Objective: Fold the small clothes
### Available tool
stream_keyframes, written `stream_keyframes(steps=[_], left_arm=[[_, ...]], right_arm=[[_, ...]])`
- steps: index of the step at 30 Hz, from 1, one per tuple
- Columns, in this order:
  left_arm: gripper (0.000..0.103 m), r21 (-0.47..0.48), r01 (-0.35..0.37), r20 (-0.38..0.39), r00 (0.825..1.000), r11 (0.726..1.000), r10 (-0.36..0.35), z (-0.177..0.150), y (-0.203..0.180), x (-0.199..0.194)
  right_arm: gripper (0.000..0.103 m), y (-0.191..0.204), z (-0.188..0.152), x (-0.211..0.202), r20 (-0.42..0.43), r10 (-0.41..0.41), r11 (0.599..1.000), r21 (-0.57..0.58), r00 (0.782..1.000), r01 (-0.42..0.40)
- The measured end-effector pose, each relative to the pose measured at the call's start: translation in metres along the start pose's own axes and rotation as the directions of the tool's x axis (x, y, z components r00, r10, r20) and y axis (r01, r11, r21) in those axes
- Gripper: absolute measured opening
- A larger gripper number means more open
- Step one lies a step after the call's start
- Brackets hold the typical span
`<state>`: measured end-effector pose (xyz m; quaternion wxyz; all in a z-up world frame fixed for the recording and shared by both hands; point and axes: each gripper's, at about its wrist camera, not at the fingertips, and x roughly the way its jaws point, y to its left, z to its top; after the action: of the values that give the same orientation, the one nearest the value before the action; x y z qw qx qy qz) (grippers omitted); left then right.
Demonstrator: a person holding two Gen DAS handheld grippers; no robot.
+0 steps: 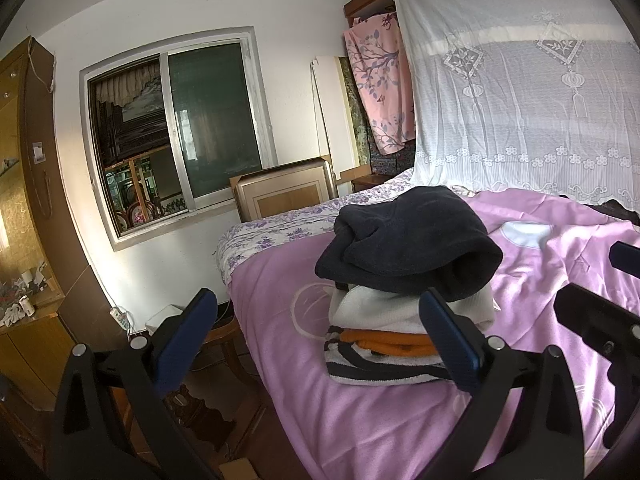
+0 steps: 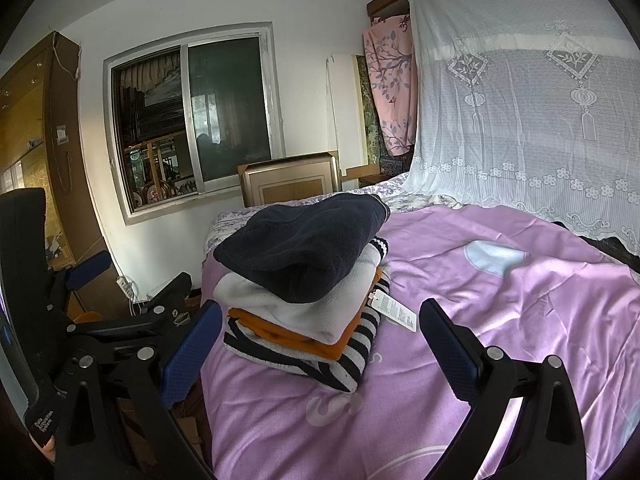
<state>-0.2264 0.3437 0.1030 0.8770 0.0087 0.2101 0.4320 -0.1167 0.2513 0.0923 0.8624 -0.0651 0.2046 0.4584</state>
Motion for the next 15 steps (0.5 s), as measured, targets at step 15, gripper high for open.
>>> stream_keyframes(steps=[15], left_arm=[[0.099, -0.002, -0.001, -0.001, 1.0, 1.0, 0.001, -0.0009, 0.0, -0.001]], right_arm=[[0.099, -0.0006, 0.0001, 0.0004, 0.0, 0.0, 1.0, 0.0, 1.0, 0.0]])
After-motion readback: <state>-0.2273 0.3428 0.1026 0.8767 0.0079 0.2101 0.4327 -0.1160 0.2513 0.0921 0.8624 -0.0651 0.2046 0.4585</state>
